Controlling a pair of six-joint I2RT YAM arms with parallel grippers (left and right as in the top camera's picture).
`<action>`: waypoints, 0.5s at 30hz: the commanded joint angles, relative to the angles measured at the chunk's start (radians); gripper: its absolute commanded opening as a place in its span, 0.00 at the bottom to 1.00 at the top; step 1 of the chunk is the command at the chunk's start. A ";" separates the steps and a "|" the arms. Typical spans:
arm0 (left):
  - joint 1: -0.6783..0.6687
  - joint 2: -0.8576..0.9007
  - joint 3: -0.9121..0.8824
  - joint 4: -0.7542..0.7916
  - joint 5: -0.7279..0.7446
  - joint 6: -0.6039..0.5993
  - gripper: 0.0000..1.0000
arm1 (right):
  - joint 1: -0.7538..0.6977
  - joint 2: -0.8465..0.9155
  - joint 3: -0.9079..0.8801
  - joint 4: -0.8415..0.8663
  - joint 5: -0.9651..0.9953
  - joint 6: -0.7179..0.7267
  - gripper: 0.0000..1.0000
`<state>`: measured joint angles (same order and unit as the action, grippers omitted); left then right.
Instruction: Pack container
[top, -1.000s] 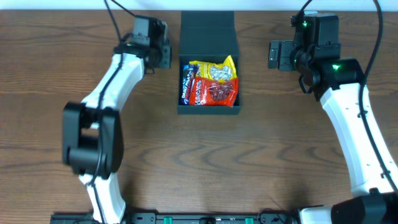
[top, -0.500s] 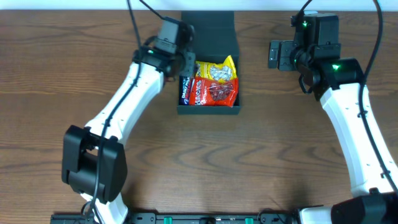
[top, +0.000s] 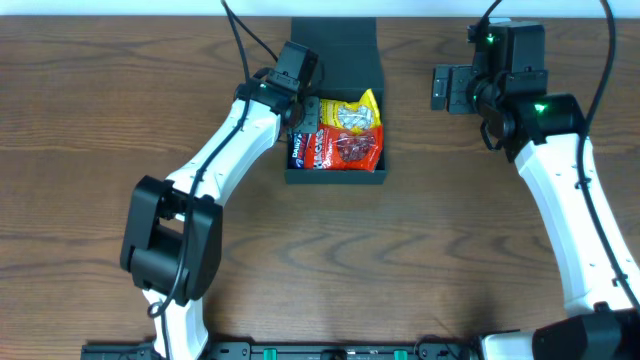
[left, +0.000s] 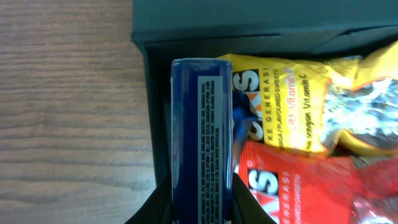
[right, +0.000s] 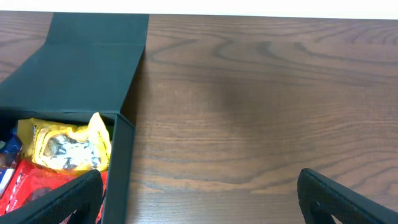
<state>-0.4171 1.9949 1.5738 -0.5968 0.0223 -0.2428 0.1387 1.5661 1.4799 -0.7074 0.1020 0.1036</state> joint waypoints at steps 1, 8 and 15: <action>-0.003 0.013 0.013 0.003 -0.006 0.004 0.06 | -0.010 -0.003 0.005 0.000 0.006 0.015 0.99; -0.002 0.016 0.013 0.003 -0.039 0.004 0.07 | -0.010 -0.003 0.005 0.000 0.006 0.015 0.99; -0.002 0.029 0.013 0.013 -0.056 0.024 0.06 | -0.010 -0.003 0.005 0.000 0.006 0.016 0.99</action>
<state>-0.4171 2.0052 1.5738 -0.5907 -0.0086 -0.2352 0.1387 1.5661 1.4799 -0.7074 0.1020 0.1036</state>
